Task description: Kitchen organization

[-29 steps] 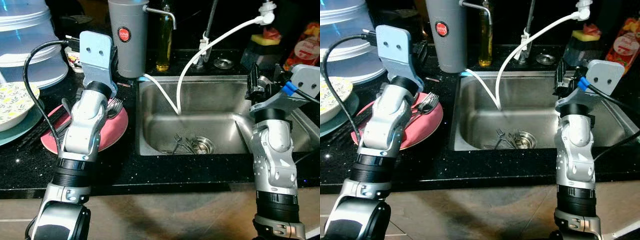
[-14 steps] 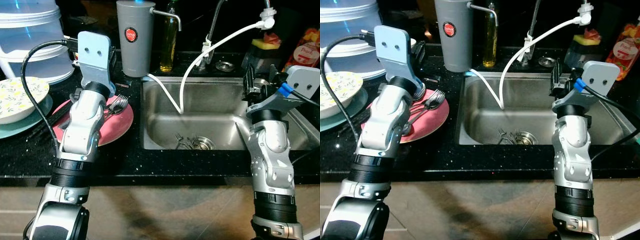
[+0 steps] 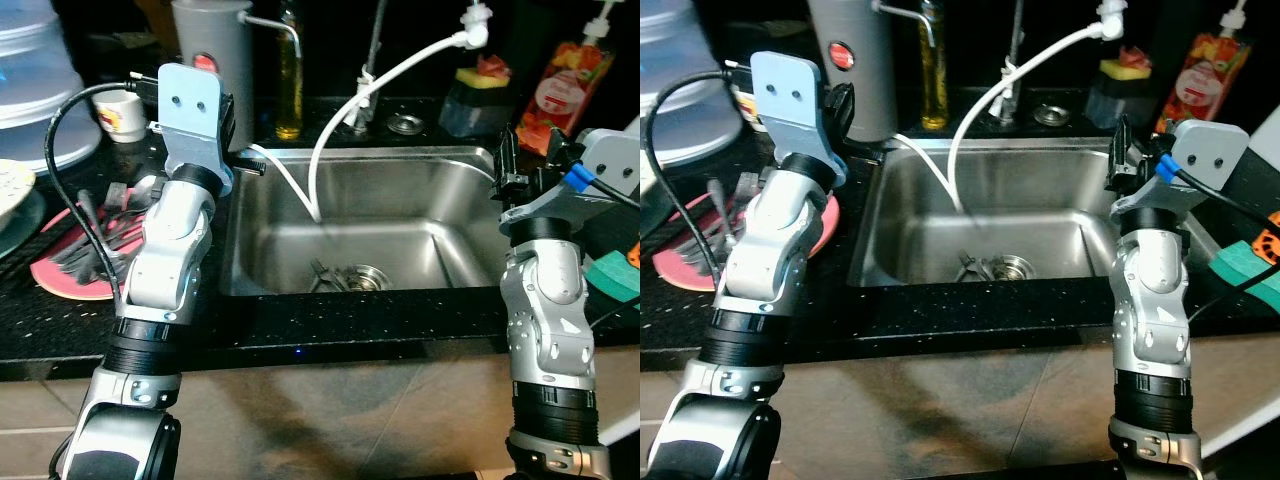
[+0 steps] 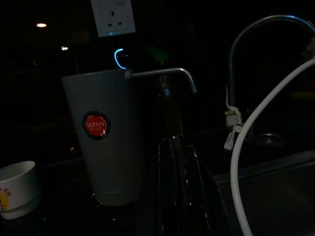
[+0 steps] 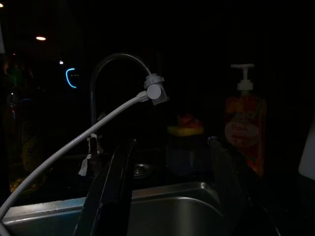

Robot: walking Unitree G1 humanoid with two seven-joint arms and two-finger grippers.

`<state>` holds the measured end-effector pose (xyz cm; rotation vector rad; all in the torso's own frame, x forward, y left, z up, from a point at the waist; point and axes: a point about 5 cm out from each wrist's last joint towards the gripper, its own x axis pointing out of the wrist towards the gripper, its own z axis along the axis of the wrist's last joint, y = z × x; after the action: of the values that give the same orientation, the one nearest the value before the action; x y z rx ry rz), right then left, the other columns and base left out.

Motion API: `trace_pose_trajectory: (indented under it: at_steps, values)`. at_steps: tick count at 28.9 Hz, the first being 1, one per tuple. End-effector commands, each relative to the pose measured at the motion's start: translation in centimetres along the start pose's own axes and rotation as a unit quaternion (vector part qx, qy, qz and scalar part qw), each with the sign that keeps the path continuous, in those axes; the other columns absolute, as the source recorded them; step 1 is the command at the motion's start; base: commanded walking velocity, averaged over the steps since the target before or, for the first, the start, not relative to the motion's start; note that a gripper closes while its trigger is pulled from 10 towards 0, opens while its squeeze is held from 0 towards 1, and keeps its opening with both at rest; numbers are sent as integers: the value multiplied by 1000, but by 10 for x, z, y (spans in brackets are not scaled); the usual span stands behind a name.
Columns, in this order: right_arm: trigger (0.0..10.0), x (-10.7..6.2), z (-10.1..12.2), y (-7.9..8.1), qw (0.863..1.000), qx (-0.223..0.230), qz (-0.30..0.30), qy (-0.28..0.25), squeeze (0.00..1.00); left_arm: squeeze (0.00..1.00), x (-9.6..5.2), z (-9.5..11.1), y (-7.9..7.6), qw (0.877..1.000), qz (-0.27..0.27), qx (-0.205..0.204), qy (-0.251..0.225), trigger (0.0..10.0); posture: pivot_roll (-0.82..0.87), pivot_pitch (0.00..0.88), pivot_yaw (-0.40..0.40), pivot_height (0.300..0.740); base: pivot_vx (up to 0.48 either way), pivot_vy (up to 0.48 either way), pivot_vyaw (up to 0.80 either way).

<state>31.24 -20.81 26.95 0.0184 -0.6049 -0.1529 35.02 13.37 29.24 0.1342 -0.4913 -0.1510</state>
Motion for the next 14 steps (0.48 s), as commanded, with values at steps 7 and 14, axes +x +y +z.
trace_pose_trajectory:
  at_steps: [7, 14]
  values:
    - [10000, 0, -1, 4, 1000, 5, 6, 2, 0, 0, 0, -3, 0, 1000, -4, -4, 12, 10000, 62, 1, -13, 740, 0, 0, 0]
    - [10000, -3, -1, 13, 999, 13, 48, 9, 0, 0, 4, -12, 19, 994, 69, -24, 79, 10000, 64, 2, -10, 740, 0, 0, 0]
